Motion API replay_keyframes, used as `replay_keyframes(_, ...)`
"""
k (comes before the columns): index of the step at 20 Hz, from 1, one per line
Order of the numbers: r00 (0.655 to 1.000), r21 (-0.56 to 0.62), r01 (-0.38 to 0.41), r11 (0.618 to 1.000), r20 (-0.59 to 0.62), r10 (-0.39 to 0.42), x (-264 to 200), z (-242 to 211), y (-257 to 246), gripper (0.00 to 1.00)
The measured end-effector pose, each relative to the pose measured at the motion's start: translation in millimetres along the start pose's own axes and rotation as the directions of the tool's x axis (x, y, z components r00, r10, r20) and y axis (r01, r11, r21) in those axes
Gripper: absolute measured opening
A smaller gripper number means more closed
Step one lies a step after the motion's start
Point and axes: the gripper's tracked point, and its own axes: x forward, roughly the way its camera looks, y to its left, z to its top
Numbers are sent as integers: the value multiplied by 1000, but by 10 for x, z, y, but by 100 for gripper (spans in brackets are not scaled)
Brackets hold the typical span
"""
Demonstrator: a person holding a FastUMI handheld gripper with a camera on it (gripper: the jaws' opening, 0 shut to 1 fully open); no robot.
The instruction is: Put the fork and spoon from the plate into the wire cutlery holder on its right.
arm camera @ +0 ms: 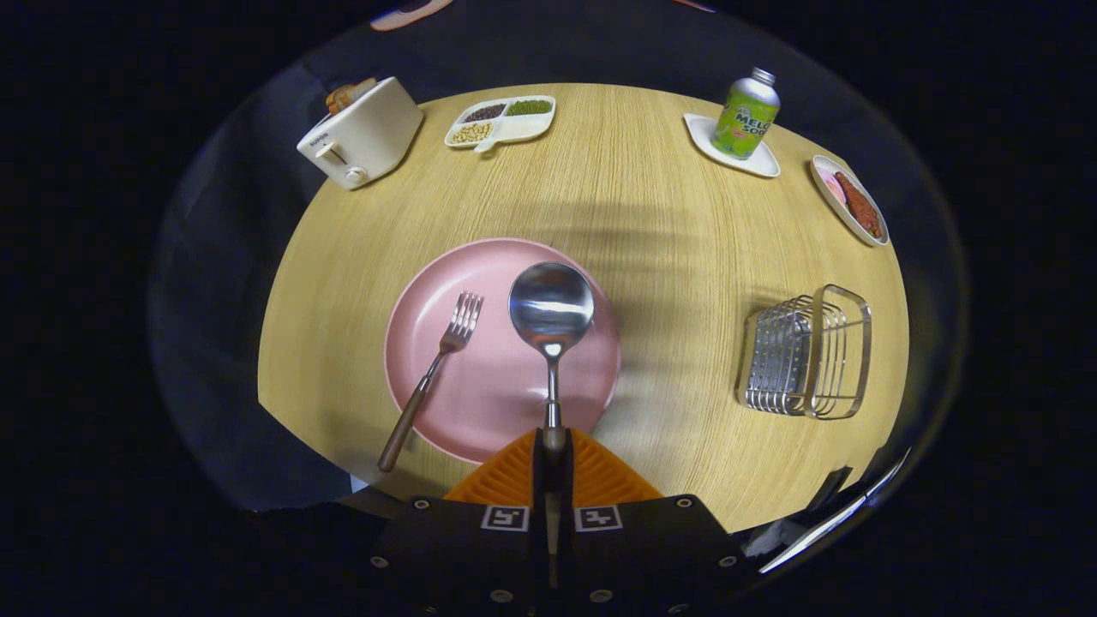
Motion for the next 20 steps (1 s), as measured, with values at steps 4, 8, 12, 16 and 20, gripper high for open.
replay_keyframes(4, 999, 21, -11, 1000, 46, 10, -224, -16, -170, 5)
replay_keyframes(8, 996, 61, -18, 998, 90, 12, -423, -44, -367, 5)
replay_keyframes(12, 992, 98, 16, 995, 126, -29, -645, -77, -706, 5)
replay_keyframes(16, 989, 142, 69, 987, 118, -86, -737, -173, -1140, 5)
replay_keyframes(20, 989, 165, 104, 981, 84, -119, -713, -293, -1437, 5)
